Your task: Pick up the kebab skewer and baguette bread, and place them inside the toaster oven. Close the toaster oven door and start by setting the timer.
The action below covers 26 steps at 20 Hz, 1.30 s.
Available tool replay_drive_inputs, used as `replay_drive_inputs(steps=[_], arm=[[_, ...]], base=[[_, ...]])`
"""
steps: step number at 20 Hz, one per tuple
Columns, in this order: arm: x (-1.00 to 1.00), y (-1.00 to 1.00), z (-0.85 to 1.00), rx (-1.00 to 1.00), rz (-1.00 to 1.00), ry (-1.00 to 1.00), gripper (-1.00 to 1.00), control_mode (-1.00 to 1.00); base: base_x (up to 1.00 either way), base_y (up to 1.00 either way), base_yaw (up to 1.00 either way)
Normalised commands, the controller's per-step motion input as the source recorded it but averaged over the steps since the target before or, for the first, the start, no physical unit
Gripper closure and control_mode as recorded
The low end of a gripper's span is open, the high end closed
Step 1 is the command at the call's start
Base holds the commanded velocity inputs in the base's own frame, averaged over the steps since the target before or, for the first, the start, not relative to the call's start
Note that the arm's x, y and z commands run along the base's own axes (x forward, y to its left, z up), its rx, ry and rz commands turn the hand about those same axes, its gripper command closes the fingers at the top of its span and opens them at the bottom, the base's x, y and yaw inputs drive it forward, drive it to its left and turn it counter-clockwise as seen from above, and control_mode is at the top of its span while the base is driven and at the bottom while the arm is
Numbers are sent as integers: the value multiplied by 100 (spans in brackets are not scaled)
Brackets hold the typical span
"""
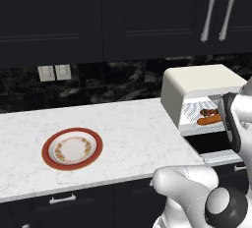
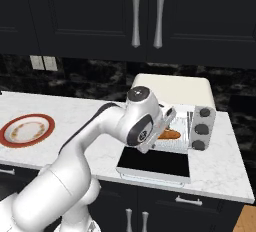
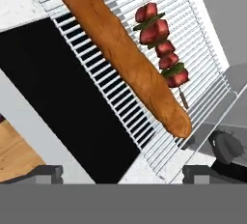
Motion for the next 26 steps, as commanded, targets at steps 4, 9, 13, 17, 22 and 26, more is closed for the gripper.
replay_drive_inputs(steps=[4,9,13,17,22,26], arm=[[-58,-38,-4,13,-67,21,-100,-100],[-38,-17,-46,16,-66,2,-100,-100],[22,0,-50,14,-61,0,-100,-100],[28,2,-30,15,-49,-3,-100,-100],[9,-10,-23,12,-28,-7,-100,-100],[17,0,-19,5,-26,-17,-100,-100]], base=[[0,0,0],[0,0,0],[0,0,0],[0,0,0],[0,0,0],[0,0,0]])
